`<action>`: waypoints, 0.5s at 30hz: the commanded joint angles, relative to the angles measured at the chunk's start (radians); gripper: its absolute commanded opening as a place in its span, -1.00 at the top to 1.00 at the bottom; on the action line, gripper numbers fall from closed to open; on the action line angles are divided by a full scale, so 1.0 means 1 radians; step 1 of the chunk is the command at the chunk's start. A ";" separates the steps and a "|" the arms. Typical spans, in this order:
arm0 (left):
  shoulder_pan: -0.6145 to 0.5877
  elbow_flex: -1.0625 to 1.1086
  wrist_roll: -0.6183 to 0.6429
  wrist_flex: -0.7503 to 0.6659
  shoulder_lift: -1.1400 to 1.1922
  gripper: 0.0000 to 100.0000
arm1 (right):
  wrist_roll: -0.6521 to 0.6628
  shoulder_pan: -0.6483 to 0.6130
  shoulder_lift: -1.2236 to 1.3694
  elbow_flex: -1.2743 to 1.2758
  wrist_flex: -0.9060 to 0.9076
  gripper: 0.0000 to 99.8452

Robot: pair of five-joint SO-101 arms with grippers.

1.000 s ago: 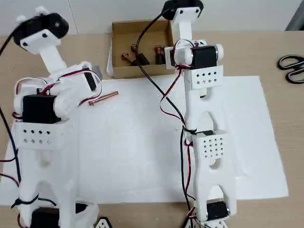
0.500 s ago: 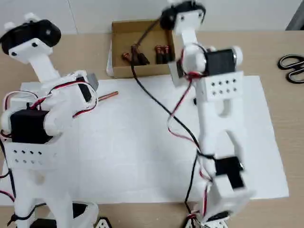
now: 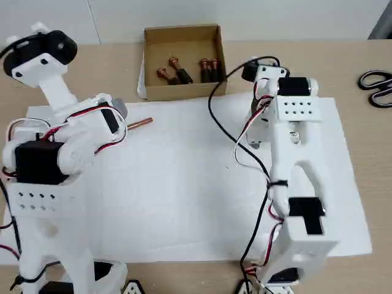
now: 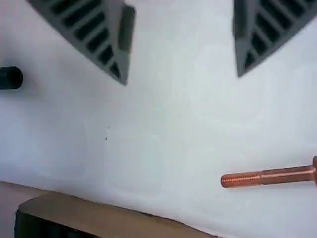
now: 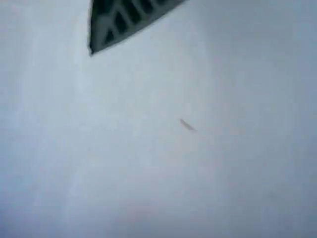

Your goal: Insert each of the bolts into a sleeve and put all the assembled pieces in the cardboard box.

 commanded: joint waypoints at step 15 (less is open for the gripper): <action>0.003 -0.005 -0.049 -0.005 -0.021 0.95 | -0.097 -0.113 0.019 -0.069 -0.196 0.43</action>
